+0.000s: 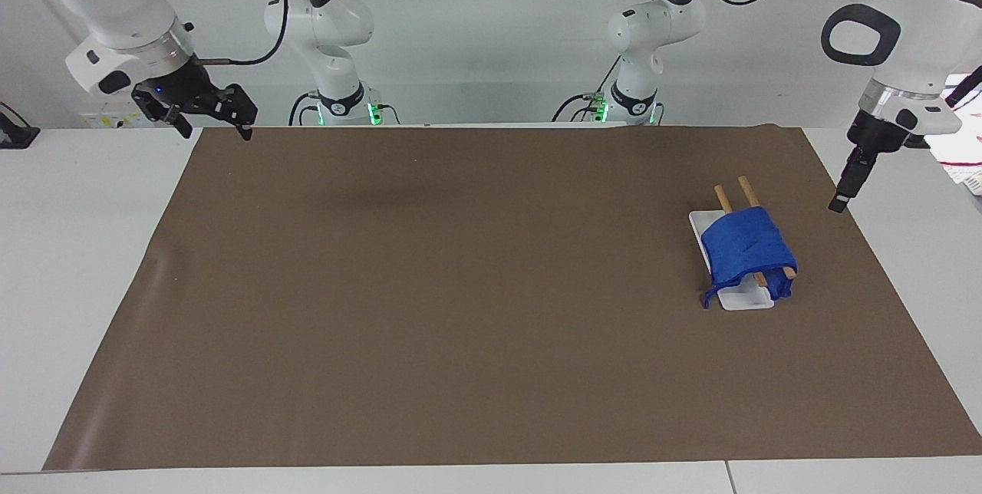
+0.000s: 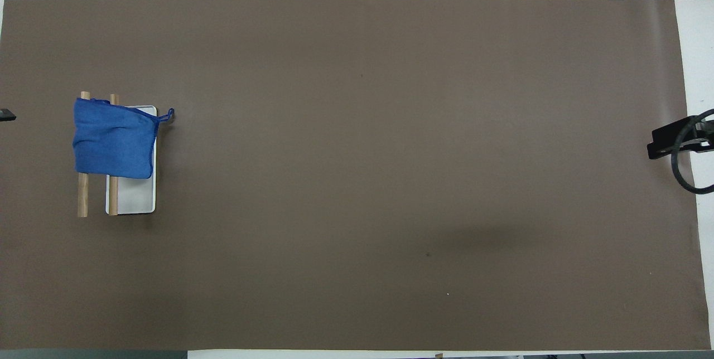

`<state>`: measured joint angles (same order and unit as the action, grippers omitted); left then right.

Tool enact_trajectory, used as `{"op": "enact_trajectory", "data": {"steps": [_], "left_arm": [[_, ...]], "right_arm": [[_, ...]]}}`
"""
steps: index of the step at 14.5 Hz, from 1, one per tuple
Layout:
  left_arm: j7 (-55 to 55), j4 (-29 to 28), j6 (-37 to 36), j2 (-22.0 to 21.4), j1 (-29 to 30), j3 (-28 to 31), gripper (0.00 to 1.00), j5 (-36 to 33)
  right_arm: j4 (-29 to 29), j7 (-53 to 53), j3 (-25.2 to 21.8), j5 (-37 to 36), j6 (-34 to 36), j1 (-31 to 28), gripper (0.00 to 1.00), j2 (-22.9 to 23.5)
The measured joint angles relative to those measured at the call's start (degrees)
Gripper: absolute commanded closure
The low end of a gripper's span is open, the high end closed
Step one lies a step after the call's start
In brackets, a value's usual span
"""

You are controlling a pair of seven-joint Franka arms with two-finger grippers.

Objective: Right arm passes towel to left arm to hang

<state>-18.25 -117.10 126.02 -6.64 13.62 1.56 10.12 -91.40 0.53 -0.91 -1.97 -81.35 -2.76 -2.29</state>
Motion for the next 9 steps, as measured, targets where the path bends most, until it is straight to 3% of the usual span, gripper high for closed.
{"op": "enact_trajectory", "data": {"steps": [9], "left_arm": [[5.2,16.9,-16.1,7.5,-12.0,-0.7,0.0,-6.2]], "right_arm": [[0.0,0.0,0.0,0.0,0.0,-0.7,0.0,0.0]]}}
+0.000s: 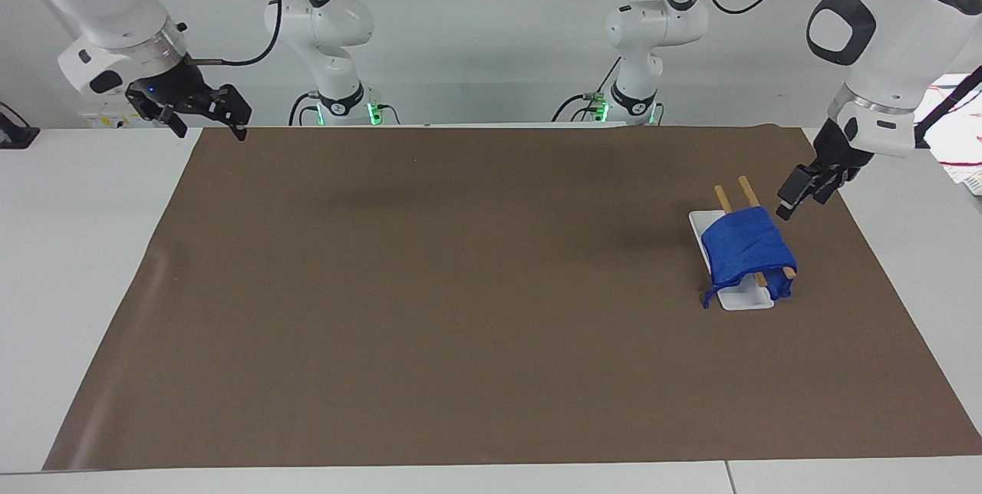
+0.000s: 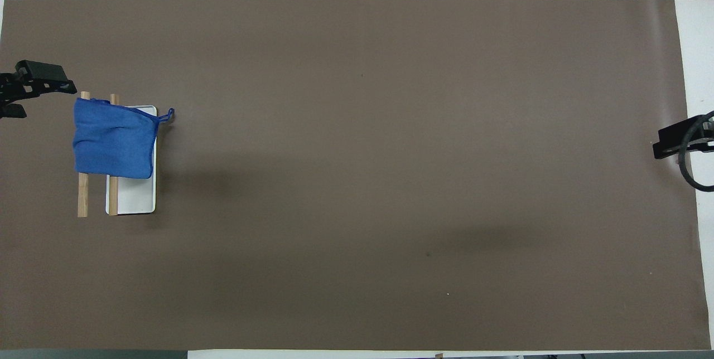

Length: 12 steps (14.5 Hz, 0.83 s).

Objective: Right arm passes towel to left arm to hang

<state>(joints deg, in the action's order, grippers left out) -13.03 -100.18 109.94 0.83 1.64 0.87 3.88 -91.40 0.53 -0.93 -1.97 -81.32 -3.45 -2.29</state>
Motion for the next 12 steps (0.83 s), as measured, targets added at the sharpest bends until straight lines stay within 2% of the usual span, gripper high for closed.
{"op": "enact_trajectory", "data": {"steps": [5,12], "left_arm": [[6.7,4.5,-9.3,0.3,-1.1,0.0,0.0,0.0],[12.3,5.1,-16.3,-0.2,-2.7,0.0,0.0,0.0]], "right_arm": [[0.0,0.0,0.0,0.0,0.0,0.0,0.0,0.0],[0.0,0.0,0.0,0.0,0.1,0.0,0.0,0.0]]}}
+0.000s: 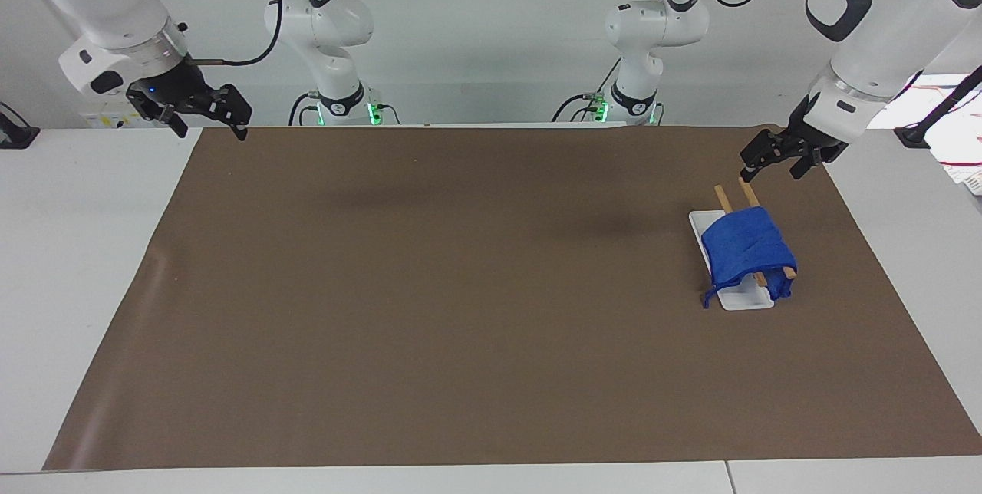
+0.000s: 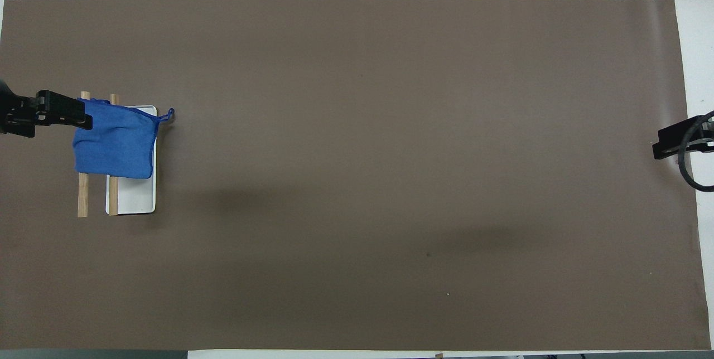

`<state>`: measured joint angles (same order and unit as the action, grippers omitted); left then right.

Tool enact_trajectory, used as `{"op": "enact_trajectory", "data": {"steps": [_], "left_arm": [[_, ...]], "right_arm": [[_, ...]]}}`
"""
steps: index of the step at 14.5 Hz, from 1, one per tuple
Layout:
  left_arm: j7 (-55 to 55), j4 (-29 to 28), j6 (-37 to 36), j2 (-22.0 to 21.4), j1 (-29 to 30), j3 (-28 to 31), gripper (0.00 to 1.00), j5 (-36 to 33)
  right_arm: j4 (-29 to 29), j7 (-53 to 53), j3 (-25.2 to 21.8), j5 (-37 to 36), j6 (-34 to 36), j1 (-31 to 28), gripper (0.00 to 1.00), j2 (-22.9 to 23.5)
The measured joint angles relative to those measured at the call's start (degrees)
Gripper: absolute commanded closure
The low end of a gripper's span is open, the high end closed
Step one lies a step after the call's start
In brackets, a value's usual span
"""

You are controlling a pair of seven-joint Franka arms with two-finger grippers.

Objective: Right arm passes towel to left arm to hang

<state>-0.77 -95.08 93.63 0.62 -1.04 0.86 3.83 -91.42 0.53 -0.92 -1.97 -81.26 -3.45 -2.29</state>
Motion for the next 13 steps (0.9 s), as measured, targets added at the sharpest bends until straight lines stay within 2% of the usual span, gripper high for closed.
{"op": "enact_trajectory", "data": {"steps": [13], "left_arm": [[3.2,-1.4,-1.2,-2.0,-1.7,0.0,0.0,-2.8]], "right_arm": [[0.0,0.0,0.3,0.2,0.0,0.1,0.0,0.0]]}}
